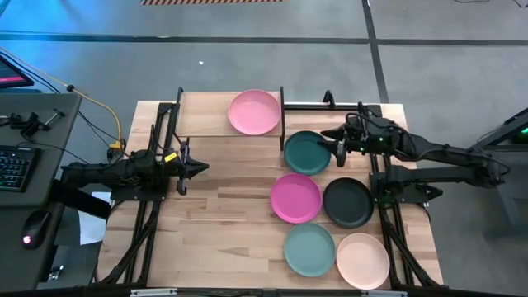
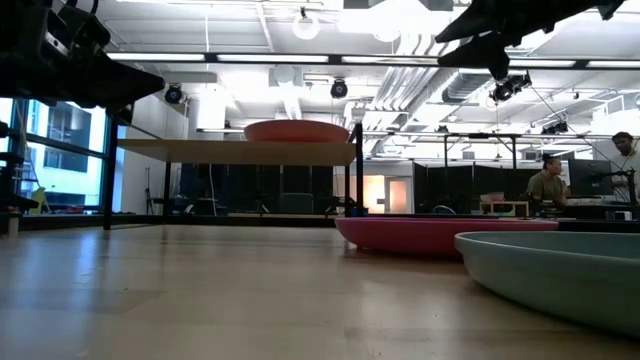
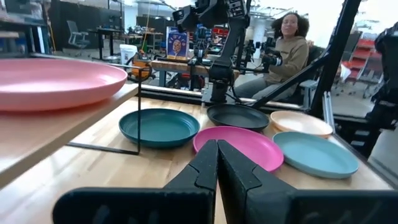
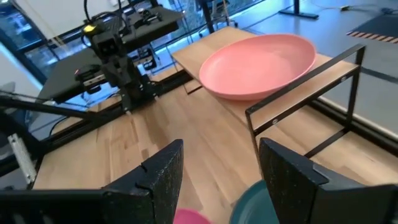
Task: Place and stack plates onto a shelf
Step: Put the blue plate on the shelf
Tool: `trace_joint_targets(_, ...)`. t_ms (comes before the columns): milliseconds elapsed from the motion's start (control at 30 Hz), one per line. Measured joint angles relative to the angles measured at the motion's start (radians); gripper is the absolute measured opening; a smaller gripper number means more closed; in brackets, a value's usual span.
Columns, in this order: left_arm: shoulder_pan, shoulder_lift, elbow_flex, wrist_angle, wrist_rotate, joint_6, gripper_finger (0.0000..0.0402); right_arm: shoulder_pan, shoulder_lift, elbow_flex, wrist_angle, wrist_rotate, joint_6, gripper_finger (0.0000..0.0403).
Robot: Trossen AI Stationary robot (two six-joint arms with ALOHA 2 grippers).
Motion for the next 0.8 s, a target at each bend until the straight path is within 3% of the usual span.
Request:
trace_joint_targets(333,0.000,0.000,0.000,0.004,-0.016,-0.016,0.0000,0.000,0.000,0.000,0.002,-0.117,0.042,0.0192)
trace_joint_targets(600,0.000,0.000,0.000,0.175,-0.029,-0.403,0.0000,0.000,0.000,0.000,0.009,-0.165,0.182,0.0192)
trace_joint_targets(800,0.000,0.000,0.000,0.276,-0.036,-0.491,0.0000,0.000,0.000,0.000,0.019,-0.165,0.183,0.0192)
